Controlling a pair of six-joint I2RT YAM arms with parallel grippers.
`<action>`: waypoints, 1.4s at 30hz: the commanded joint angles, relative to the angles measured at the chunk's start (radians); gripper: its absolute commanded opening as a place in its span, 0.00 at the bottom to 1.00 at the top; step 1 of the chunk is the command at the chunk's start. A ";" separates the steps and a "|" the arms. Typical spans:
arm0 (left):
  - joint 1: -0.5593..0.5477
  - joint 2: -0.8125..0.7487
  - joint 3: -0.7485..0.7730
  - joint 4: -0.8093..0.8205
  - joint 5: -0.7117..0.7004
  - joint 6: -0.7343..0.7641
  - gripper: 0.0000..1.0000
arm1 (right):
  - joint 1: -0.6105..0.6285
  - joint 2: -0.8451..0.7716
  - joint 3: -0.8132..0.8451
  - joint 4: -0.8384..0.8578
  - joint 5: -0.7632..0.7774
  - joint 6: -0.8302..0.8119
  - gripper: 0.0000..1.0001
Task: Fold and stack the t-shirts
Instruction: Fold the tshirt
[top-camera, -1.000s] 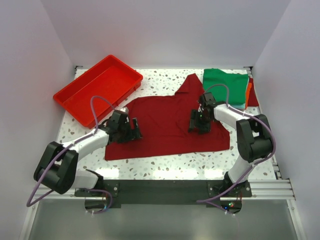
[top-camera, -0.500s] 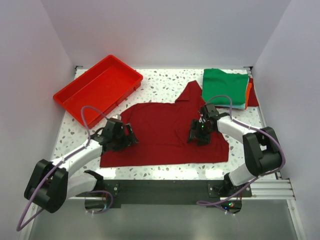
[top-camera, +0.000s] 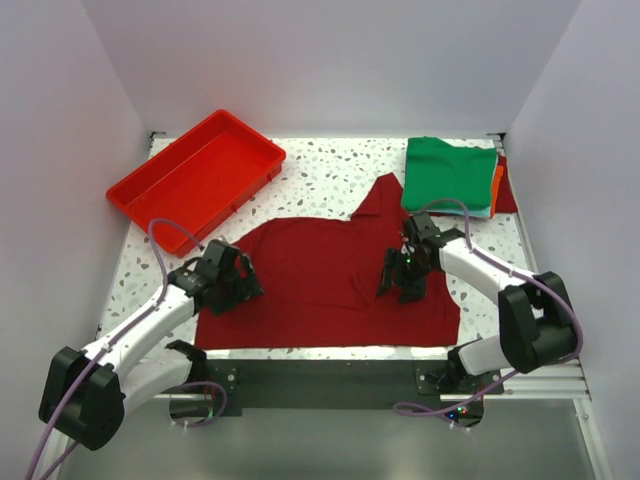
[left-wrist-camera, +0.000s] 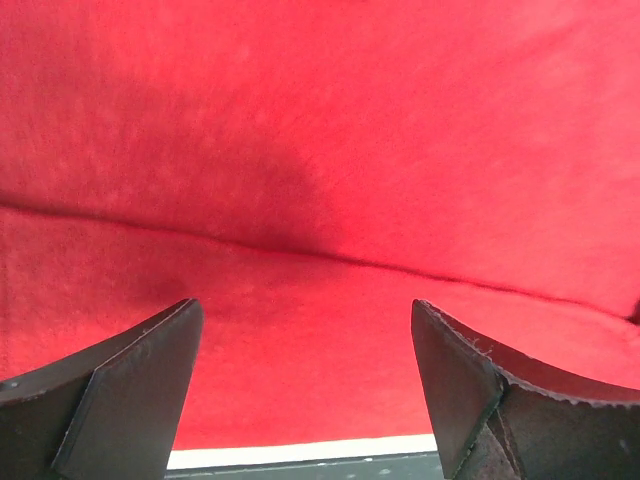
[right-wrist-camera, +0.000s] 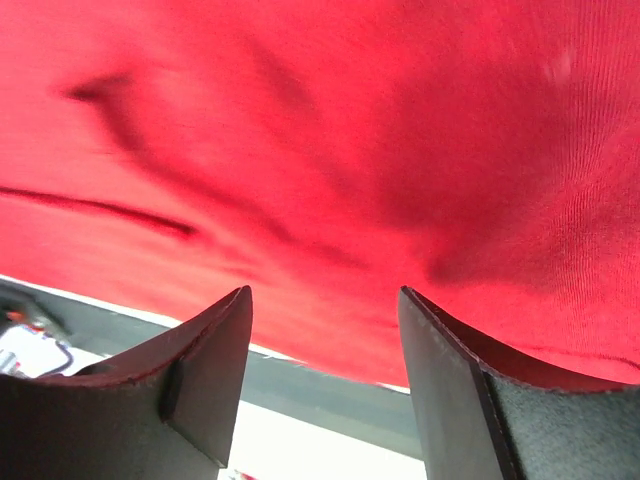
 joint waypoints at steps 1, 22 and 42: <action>-0.002 0.000 0.120 -0.028 -0.050 0.050 0.90 | 0.003 -0.038 0.150 -0.072 0.025 -0.020 0.64; -0.004 0.155 0.012 0.160 0.001 0.096 0.89 | 0.003 0.143 0.047 0.122 0.045 -0.031 0.64; -0.006 -0.006 0.012 0.028 -0.021 0.023 0.89 | 0.006 -0.026 -0.063 0.058 0.021 0.007 0.65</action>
